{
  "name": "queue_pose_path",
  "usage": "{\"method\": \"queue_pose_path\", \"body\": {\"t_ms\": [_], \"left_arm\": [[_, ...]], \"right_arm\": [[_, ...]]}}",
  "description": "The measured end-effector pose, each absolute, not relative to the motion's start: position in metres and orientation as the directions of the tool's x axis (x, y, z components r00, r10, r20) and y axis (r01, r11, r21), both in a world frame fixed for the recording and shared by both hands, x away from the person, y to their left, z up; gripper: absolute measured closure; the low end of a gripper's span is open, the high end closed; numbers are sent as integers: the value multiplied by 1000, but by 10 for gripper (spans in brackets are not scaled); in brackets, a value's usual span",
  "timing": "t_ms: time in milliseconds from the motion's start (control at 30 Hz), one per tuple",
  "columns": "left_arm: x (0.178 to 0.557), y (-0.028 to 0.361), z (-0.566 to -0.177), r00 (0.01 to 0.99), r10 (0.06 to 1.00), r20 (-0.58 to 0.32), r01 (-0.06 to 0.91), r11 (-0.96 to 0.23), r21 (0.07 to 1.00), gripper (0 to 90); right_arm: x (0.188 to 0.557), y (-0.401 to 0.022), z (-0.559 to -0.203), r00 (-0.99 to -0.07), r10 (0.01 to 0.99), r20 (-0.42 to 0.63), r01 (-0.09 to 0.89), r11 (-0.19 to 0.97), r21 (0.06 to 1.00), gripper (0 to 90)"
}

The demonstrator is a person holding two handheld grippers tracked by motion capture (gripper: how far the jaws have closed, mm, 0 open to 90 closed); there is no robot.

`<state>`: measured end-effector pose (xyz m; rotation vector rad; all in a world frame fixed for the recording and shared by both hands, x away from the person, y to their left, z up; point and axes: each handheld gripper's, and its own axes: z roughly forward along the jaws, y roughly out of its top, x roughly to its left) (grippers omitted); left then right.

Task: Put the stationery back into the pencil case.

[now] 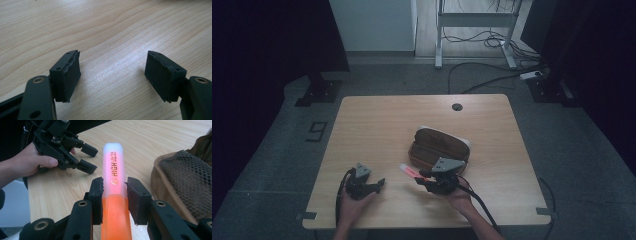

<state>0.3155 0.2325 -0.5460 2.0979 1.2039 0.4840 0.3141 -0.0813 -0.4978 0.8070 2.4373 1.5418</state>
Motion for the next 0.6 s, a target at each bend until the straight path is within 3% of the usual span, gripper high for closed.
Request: {"method": "queue_pose_path", "body": {"t_ms": [600], "left_arm": [[316, 233, -546, 508, 861, -8, 616, -357, 702, 280]], "right_arm": [[322, -99, -489, -822, 545, 165, 367, 286, 885, 657]]}}
